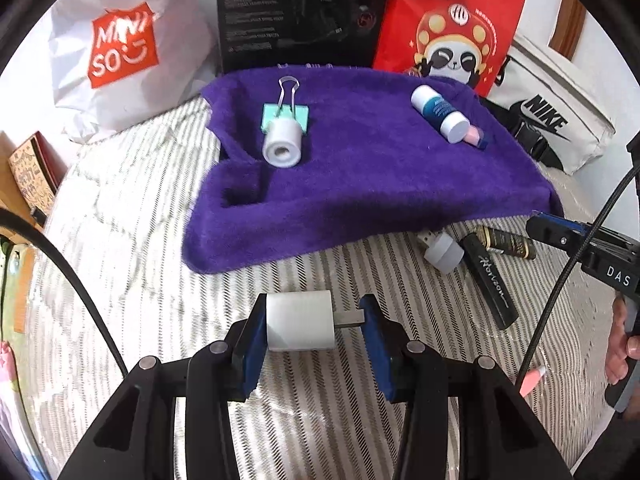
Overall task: Organize rigid objects
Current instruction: 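Carry the charger plug and clear cup onto the towel and lower them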
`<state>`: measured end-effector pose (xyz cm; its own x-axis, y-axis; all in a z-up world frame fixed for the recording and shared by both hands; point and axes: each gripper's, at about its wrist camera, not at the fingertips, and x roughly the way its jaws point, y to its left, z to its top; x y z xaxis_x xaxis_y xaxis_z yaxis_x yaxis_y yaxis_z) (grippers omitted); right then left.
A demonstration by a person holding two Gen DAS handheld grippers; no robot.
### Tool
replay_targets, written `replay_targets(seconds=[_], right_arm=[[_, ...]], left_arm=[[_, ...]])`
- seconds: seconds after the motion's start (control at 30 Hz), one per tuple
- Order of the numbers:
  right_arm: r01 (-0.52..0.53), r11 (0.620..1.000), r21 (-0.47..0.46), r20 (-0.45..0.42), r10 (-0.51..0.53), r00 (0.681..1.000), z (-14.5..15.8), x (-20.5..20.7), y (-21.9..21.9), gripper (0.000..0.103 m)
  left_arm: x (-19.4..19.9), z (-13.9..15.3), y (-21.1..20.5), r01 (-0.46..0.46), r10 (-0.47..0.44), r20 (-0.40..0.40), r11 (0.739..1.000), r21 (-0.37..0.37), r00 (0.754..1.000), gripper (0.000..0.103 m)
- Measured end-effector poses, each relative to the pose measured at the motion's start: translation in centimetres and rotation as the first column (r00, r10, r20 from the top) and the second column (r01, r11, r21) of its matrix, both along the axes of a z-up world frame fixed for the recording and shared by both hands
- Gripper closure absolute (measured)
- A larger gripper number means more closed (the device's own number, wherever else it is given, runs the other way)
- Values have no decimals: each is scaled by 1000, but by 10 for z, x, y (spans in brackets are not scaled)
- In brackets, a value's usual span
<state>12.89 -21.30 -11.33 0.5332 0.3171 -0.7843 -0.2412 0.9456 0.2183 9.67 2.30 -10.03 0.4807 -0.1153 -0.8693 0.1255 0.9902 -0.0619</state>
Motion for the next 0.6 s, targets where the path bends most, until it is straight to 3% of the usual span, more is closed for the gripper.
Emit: replay_targets(seconds=[0.27,0.6], right_arm=[[-61,998,-20,73,63,995,41,8,-1,76],[-82,996,-17,143,84,986,93,64,-5,76]], left_arm=[[5,28,13,-1,2,46,999,-32,999,61],[58,61,19,18,-17,89,1000,-4,996,61]])
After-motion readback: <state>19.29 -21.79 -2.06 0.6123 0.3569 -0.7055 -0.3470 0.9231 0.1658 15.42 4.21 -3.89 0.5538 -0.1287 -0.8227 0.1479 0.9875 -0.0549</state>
